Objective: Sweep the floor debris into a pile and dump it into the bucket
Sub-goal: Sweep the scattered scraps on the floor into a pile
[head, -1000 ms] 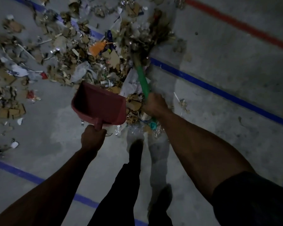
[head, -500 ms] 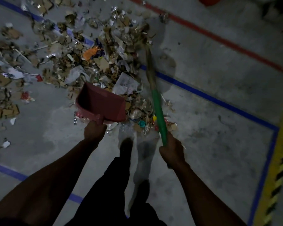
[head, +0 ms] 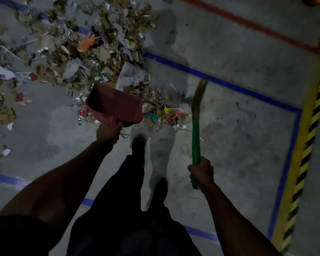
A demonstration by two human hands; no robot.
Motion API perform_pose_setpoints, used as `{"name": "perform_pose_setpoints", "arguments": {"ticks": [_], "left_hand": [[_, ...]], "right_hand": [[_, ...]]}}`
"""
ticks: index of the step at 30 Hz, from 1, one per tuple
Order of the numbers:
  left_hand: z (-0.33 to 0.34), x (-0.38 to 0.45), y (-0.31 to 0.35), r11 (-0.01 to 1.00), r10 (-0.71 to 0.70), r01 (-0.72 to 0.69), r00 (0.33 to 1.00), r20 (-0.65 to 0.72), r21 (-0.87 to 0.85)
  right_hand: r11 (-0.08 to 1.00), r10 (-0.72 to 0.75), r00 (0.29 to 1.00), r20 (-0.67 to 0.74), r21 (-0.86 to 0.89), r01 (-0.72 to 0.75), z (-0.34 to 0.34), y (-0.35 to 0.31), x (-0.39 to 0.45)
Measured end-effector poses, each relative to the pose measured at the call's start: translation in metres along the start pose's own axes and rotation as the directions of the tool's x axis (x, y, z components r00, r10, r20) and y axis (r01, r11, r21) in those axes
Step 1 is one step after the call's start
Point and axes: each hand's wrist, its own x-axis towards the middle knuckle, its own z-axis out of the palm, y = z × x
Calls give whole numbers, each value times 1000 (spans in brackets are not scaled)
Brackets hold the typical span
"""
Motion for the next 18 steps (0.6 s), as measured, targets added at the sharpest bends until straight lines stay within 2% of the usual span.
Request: {"name": "perform_pose_setpoints", "arguments": {"ticks": [4,9,12,18], "left_hand": [[-9,15,0,1000,-20,20,1000,-11,-16],[-19,44,8,999,-30,30,1000,1,-13],[-26,60,15,1000,-15,15,1000,-16,22],[-37,65,21,996,24,-24,1000,10,85]], "right_hand": [[1000,5,998,56,-23,-4,36,-34,12],[979,-140,974,176,-123,163,75,-113,31],[957,-212,959,186,-161,243,81,-150,36],[950,-268,952,146,-126,286,62,-146,5]]}}
